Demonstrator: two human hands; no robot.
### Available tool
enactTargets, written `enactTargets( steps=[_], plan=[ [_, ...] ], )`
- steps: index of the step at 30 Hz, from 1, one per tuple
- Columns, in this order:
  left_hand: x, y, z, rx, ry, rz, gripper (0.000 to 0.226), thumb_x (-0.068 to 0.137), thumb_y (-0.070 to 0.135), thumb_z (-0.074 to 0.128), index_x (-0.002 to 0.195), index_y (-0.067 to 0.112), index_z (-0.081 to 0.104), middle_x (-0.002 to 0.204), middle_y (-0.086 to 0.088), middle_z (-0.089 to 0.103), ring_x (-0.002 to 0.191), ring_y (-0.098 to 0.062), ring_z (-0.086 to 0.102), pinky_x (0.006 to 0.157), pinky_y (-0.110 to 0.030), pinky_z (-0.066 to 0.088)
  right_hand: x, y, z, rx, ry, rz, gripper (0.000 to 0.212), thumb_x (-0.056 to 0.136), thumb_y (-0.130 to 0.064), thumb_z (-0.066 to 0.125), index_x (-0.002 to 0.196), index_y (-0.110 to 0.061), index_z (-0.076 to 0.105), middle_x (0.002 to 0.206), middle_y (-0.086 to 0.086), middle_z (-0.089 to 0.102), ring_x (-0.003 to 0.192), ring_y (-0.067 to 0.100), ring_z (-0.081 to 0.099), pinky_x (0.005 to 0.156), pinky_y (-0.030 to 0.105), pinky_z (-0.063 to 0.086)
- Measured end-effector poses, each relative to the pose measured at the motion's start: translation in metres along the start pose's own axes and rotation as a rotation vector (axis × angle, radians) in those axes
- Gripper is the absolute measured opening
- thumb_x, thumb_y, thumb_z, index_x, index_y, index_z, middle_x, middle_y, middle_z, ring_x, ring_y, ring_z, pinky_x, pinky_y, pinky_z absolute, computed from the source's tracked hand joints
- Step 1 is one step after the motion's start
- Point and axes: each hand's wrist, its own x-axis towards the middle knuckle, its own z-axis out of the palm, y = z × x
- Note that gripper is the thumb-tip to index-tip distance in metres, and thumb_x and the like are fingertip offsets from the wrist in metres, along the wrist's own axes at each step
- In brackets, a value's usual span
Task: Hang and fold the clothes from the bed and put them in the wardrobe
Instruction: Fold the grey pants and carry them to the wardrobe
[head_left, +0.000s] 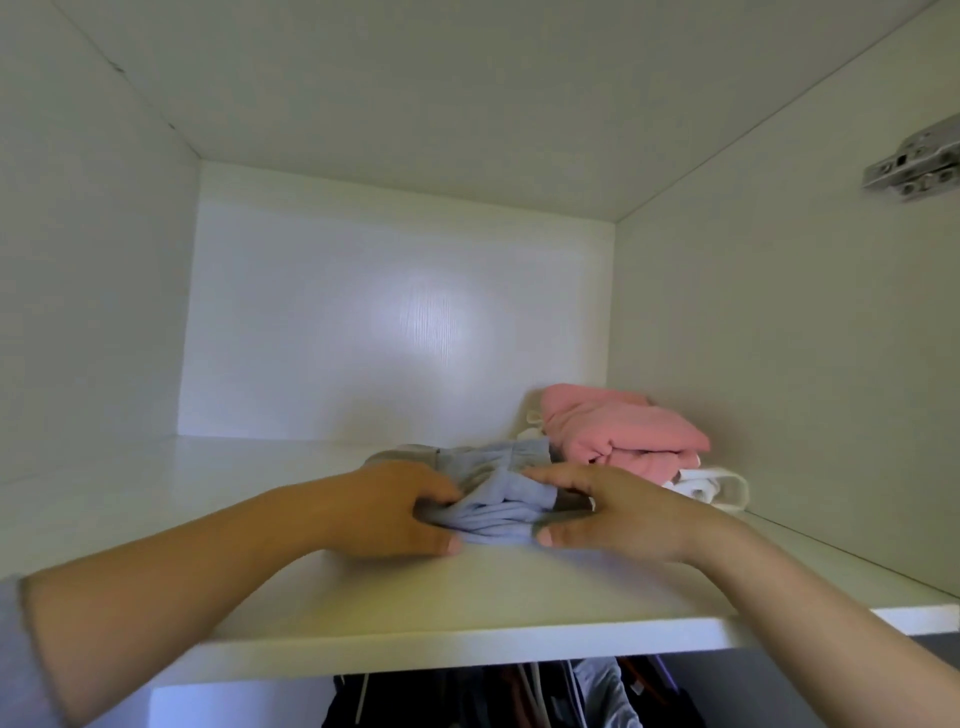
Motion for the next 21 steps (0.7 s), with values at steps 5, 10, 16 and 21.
enactTargets(
  steps=[5,10,16,21],
  plan=[
    [0.008,0.0,0.009,0.126,0.002,-0.004,0.041,0.095,0.052,0.045,0.112,0.019,0.061,0.117,0.003,0.053,0.103,-0.016,0.053,0.096,-0.035,0.043,0.016,0.02,-0.001,-0.174,-0.043,-0.097,0.047,0.098,-0.009,0.056,0.143,-0.021,0.048,0.141,-0.009,0.052,0.131,0.008,0.048,0.113,0.033,0.036],
    [0.037,-0.006,0.012,0.194,-0.012,-0.019,0.032,0.098,0.045,0.043,0.102,0.018,0.058,0.115,0.001,0.051,0.104,-0.018,0.051,0.097,-0.035,0.041,0.038,0.045,-0.003,-0.28,-0.048,-0.15,0.05,0.101,-0.013,0.05,0.146,-0.028,0.038,0.148,-0.016,0.04,0.133,-0.005,0.034,0.107,0.003,0.022],
    [0.069,-0.026,0.023,0.211,-0.006,-0.066,0.025,0.099,0.045,0.041,0.09,0.023,0.05,0.116,-0.002,0.05,0.108,-0.022,0.05,0.098,-0.037,0.04,0.073,0.064,0.006,-0.316,-0.062,-0.135,0.047,0.101,-0.013,0.047,0.146,-0.024,0.042,0.147,-0.011,0.047,0.135,0.006,0.042,0.115,0.025,0.03],
    [0.088,-0.047,0.018,0.199,0.046,-0.077,0.034,0.1,0.045,0.04,0.105,0.018,0.058,0.124,-0.001,0.05,0.115,-0.02,0.048,0.102,-0.035,0.037,0.096,0.063,0.01,-0.356,0.067,-0.198,0.043,0.097,-0.003,0.048,0.139,-0.014,0.05,0.137,0.001,0.056,0.123,0.015,0.05,0.109,0.027,0.035]
  ],
)
